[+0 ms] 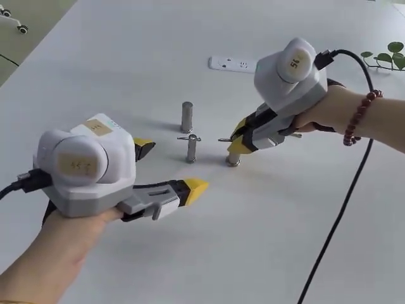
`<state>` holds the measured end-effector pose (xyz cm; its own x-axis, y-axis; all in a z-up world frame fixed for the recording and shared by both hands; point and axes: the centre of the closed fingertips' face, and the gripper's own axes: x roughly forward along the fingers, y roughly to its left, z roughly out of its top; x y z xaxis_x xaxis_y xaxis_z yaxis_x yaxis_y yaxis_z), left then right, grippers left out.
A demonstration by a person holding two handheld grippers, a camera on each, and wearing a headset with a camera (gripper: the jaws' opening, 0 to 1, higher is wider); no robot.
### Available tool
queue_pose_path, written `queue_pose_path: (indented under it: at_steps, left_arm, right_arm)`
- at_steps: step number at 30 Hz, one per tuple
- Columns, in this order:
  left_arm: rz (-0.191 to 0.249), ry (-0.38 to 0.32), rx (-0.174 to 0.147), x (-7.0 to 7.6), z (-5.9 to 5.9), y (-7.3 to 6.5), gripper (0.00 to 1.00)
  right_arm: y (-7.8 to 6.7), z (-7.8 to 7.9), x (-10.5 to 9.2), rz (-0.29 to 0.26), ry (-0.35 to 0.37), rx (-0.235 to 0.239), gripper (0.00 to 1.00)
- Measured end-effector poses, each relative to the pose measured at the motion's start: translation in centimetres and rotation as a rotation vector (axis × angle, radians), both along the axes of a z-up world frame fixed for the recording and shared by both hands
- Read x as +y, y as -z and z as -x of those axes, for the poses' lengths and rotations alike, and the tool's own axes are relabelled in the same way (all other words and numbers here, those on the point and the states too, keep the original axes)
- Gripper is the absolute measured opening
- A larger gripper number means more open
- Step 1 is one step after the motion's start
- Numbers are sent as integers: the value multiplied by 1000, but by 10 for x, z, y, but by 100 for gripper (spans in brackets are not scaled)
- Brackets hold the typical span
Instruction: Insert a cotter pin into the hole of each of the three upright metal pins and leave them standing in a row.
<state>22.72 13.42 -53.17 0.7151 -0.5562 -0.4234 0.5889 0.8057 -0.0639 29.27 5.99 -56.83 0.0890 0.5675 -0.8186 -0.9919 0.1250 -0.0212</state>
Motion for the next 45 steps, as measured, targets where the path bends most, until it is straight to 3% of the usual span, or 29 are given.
queue_pose_path:
  at_steps: [10, 13, 17, 25, 32, 36, 45]
  left_arm:
    - [1, 6, 9, -1, 0, 2, 66]
    - [-3, 10, 9, -2, 0, 2, 67]
    - [-2, 8, 9, -1, 0, 2, 67]
    - [3, 2, 4, 1, -2, 0, 68]
    - [16, -7, -4, 3, -4, -4, 68]
    - [20, -8, -8, 2, -4, -5, 68]
    - [24, -20, -8, 5, -5, -5, 68]
  right_arm:
    - [0, -1, 1, -21, 9, 36, 9]
    - [0, -3, 2, -29, 28, 37, 14]
    - [-9, -4, 5, -67, 64, 52, 18]
    - [-24, -8, 16, -122, 92, 38, 21]
    - [-40, -29, 33, -224, 219, 56, 21]
    - [-45, -35, 42, -250, 252, 50, 21]
    - [-38, -49, 59, -287, 313, 52, 21]
